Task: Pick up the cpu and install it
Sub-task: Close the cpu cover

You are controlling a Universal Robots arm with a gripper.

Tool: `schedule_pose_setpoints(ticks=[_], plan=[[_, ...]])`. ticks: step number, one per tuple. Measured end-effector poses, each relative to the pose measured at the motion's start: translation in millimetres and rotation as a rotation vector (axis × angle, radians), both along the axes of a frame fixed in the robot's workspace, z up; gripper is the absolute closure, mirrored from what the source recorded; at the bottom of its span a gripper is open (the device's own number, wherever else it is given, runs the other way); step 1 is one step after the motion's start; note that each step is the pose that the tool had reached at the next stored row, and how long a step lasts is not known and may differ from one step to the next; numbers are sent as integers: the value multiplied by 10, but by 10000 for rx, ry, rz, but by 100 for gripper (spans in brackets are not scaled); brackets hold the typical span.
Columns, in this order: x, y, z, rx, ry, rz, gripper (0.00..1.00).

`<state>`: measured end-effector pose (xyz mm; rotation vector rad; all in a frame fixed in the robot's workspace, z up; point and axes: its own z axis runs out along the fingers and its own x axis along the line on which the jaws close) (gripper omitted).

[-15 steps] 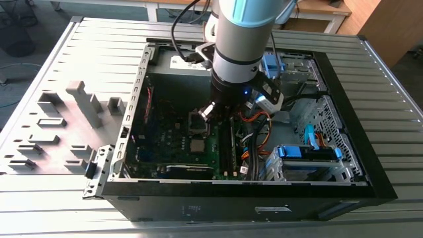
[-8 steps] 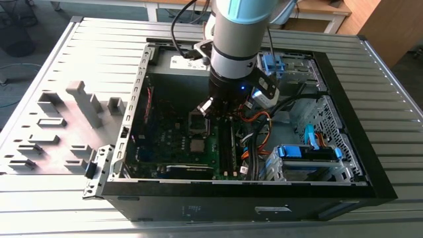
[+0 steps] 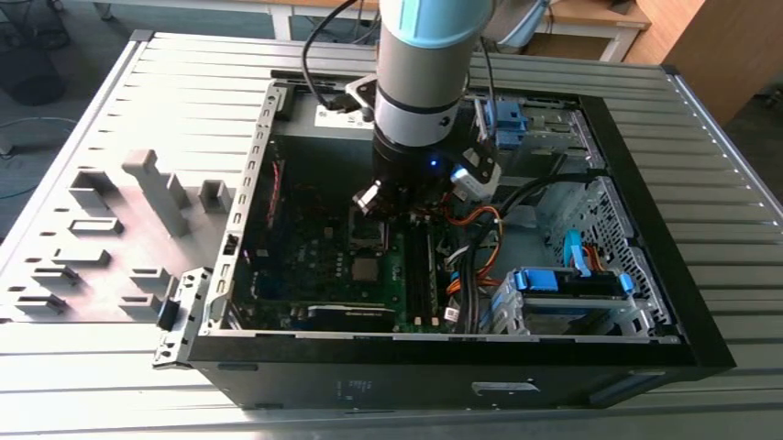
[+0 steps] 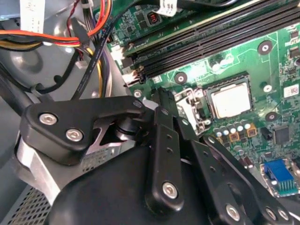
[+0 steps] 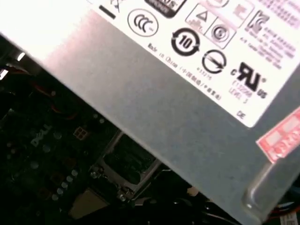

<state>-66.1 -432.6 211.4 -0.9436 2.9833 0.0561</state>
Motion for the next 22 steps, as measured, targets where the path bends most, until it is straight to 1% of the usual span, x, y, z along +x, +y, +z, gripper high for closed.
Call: schedule_pose_setpoints(ticks=[3, 11, 19, 22], plan=[[0, 0, -39, -3, -1, 1, 89], [0, 0, -110, -6, 0, 1, 89], [-4, 1, -122, -2, -2, 1, 89], [-14, 1, -117, 0, -30, 1, 89]])
